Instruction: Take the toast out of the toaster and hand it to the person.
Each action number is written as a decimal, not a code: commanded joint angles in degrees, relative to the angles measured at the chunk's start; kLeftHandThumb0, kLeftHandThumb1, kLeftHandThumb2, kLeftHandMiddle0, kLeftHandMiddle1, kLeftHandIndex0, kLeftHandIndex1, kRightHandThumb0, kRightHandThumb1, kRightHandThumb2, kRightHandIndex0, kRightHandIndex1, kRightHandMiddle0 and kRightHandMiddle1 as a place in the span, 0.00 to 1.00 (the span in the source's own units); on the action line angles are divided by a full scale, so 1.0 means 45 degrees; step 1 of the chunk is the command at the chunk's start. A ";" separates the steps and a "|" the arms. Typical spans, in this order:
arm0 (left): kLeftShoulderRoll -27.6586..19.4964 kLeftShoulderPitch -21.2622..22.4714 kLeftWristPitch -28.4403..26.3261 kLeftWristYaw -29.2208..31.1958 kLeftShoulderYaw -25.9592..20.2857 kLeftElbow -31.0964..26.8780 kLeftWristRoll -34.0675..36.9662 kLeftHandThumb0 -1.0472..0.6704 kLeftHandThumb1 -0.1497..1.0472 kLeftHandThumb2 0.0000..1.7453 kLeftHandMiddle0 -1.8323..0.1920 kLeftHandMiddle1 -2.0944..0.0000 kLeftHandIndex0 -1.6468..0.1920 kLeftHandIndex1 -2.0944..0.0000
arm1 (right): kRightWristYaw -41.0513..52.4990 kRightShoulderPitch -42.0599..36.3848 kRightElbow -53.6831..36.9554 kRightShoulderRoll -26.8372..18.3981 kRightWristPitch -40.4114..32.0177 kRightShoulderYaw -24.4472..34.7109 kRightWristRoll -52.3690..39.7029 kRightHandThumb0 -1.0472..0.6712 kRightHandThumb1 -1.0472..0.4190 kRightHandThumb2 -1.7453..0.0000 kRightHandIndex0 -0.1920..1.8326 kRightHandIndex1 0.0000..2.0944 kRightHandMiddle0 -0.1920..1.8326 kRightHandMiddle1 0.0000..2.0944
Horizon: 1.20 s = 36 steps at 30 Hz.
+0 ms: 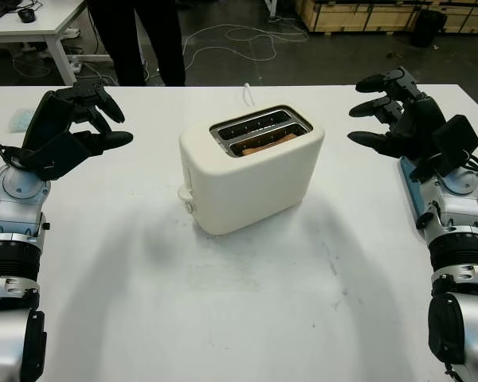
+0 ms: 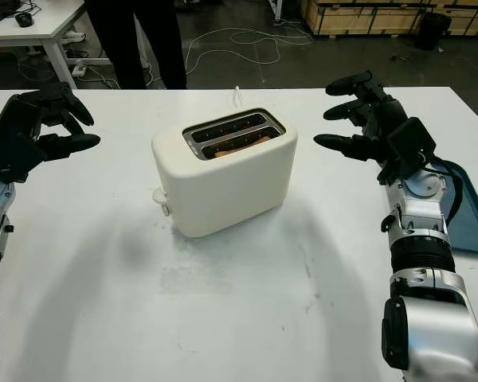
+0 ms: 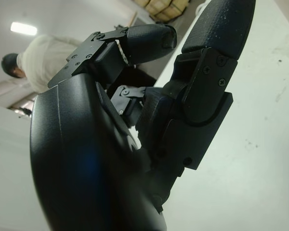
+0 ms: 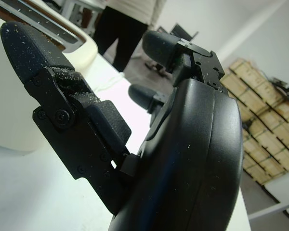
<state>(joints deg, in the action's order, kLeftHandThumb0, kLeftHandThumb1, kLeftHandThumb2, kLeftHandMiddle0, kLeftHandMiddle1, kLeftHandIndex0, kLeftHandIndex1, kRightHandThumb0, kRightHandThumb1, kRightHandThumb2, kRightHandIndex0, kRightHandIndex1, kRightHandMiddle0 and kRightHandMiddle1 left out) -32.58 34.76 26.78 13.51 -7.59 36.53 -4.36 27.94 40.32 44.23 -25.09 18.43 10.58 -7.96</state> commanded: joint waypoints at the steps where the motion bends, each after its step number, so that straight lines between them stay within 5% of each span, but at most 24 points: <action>1: -0.0056 0.0177 0.0059 0.0016 -0.0020 0.0007 0.0091 0.00 0.84 0.00 0.57 0.28 0.55 0.29 | 0.0015 0.0017 -0.0021 -0.0042 0.0119 0.0034 -0.0050 0.00 0.28 1.00 0.09 0.72 0.13 0.64; 36: 0.0069 0.0062 0.0051 -0.0249 0.0072 -0.0147 -0.0054 0.00 0.84 0.00 0.57 0.28 0.55 0.29 | 0.0277 0.0106 0.0285 -0.0113 0.0140 0.0118 -0.0198 0.00 0.28 1.00 0.09 0.72 0.13 0.64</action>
<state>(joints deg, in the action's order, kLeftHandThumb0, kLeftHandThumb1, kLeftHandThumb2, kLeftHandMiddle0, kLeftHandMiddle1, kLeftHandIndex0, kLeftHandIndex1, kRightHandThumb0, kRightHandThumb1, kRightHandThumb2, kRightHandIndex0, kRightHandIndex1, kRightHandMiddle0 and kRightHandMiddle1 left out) -32.49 34.74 27.29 12.84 -7.54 36.60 -4.36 28.96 40.32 45.04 -25.10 18.44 10.71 -8.23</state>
